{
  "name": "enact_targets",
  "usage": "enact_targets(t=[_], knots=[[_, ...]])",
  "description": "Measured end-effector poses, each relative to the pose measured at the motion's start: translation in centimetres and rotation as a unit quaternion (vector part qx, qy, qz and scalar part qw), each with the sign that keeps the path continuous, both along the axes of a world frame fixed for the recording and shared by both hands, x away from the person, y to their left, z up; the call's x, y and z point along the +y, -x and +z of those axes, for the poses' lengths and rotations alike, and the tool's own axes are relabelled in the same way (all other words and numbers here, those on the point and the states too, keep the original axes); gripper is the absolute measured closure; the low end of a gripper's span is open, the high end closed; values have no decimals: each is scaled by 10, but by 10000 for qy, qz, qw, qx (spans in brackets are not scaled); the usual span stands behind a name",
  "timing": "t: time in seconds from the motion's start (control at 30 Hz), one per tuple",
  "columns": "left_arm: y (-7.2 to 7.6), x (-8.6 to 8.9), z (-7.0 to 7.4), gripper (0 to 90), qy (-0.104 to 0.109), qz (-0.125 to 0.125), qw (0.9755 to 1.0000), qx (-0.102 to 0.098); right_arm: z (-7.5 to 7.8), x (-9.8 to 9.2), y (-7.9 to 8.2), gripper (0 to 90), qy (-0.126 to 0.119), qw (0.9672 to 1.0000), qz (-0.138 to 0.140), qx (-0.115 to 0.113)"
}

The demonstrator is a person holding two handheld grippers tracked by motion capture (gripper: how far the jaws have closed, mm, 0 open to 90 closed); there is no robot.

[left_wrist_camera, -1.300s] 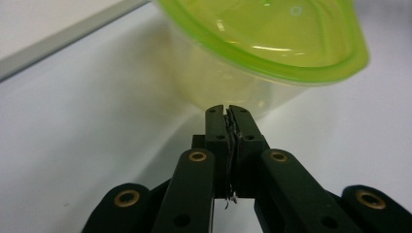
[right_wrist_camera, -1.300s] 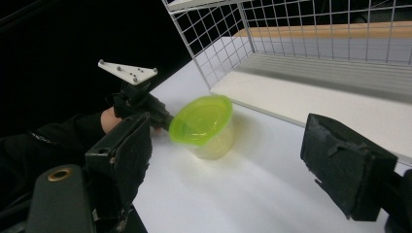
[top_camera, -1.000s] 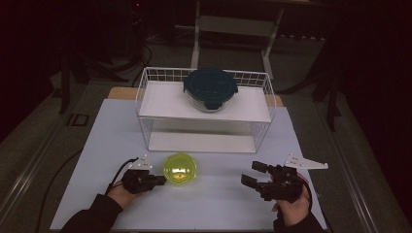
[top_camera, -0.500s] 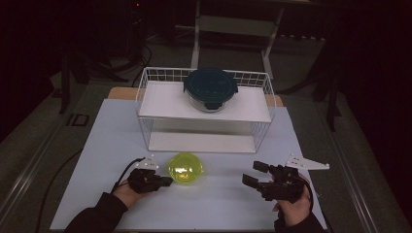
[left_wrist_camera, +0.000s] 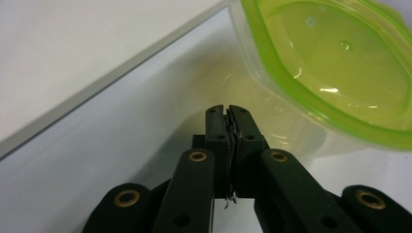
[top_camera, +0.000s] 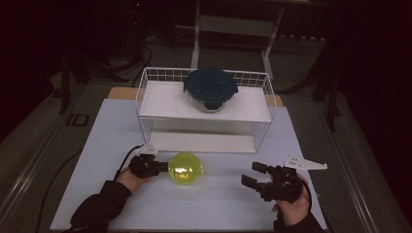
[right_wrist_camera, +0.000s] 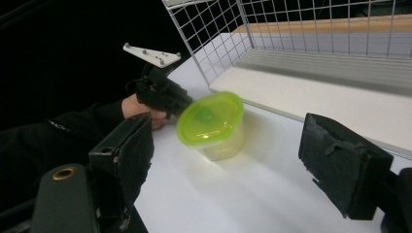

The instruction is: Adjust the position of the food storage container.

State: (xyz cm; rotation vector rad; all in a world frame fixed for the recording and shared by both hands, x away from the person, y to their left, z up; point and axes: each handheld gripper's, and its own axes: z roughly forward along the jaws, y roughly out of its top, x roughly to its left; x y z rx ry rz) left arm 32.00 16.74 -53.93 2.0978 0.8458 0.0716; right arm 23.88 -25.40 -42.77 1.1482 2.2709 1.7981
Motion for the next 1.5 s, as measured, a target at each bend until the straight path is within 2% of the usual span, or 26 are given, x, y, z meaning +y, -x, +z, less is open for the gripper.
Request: enact_targets(t=[0.03,0.1,0.57,0.77,1.1,1.2,1.27,1.4,1.5], knots=[[0,-1,0,870,117,-18,9999,46,0,0,0,199,-3,10000,5,14],[2,-2,1,868,164,-30,9998,53,0,0,0,198,-8,10000,13,23],[27,-25,3,868,9,-480,9987,169,2,-2,3,196,3,10000,2,5],[29,-38,0,868,-105,-606,9980,142,1,0,3,196,20,10000,24,5],[22,-53,0,868,-100,-605,9979,189,0,0,3,197,47,10000,44,22],[19,-58,0,868,-40,-613,9980,158,-1,-1,3,197,40,10000,24,28],[18,-62,0,868,29,-613,9979,203,-1,-1,3,197,50,10000,11,32],[19,-71,0,868,-34,-669,9976,162,-2,-1,2,194,74,10000,30,26],[18,-72,-1,867,-60,-622,9979,169,-2,-1,2,194,71,10000,19,39]])
